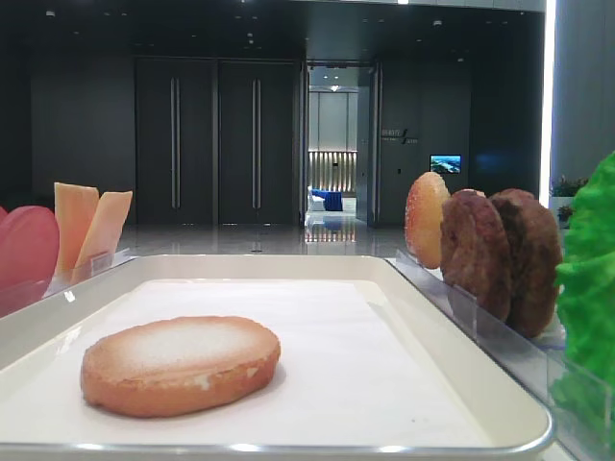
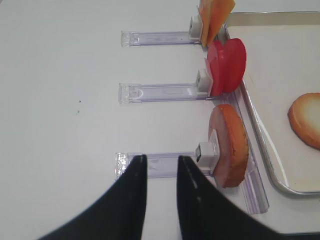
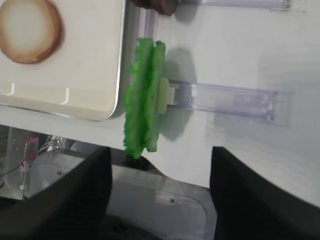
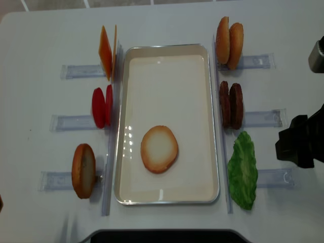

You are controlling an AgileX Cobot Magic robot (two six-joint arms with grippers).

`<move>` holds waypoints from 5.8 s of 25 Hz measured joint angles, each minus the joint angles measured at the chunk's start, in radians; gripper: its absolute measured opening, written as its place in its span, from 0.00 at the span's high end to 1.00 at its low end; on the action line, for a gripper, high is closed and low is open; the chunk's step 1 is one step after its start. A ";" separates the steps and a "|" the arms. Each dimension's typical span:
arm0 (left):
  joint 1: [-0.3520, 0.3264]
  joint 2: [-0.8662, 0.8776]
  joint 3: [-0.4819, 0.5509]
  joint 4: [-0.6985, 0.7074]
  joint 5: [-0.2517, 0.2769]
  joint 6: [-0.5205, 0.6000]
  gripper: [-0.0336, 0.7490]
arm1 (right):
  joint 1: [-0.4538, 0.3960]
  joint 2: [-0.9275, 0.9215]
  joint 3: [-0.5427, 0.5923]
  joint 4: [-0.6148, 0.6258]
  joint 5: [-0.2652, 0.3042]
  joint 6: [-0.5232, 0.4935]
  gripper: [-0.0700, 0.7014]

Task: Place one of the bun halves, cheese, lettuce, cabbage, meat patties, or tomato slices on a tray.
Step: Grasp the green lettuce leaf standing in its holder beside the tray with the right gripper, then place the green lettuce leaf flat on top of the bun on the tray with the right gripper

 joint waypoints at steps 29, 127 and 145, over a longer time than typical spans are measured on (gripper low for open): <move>0.000 0.000 0.000 0.000 0.000 0.000 0.76 | 0.238 0.160 0.000 -0.125 -0.056 0.223 0.32; 0.000 0.000 0.000 0.000 0.000 0.000 0.76 | 0.300 0.226 0.017 -0.151 -0.192 0.262 0.89; 0.000 0.000 0.000 0.000 0.000 0.000 0.76 | 0.311 0.225 -0.091 -0.151 -0.104 0.267 0.89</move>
